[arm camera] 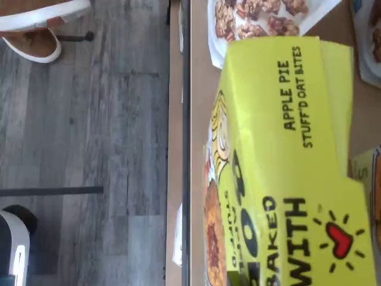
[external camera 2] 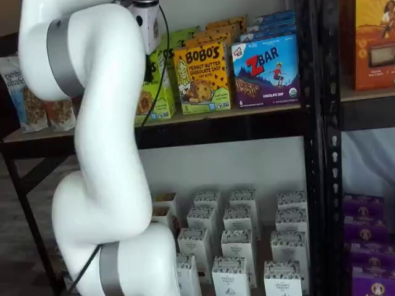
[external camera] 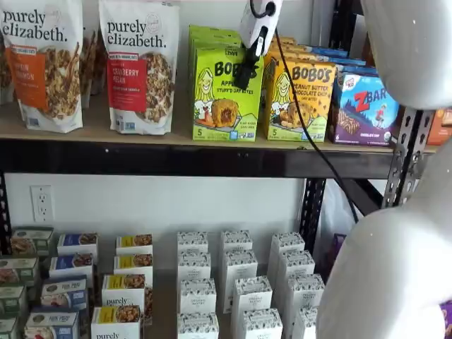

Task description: Pick the green box on the top shelf, the fourth from the left

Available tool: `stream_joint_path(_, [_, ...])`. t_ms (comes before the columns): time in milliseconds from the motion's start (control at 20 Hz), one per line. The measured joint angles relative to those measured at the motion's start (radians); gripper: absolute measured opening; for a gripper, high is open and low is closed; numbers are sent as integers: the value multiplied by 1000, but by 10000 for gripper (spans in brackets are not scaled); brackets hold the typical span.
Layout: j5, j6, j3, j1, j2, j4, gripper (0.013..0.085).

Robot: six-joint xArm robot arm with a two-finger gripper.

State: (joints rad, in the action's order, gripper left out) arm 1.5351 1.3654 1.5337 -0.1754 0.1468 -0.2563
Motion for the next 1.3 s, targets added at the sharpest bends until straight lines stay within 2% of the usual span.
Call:
stream_joint_path(750, [49,-10,29,-4,-4,-11,170])
stream_joint_path(1300, [110,-19,28,1,40,-22,170])
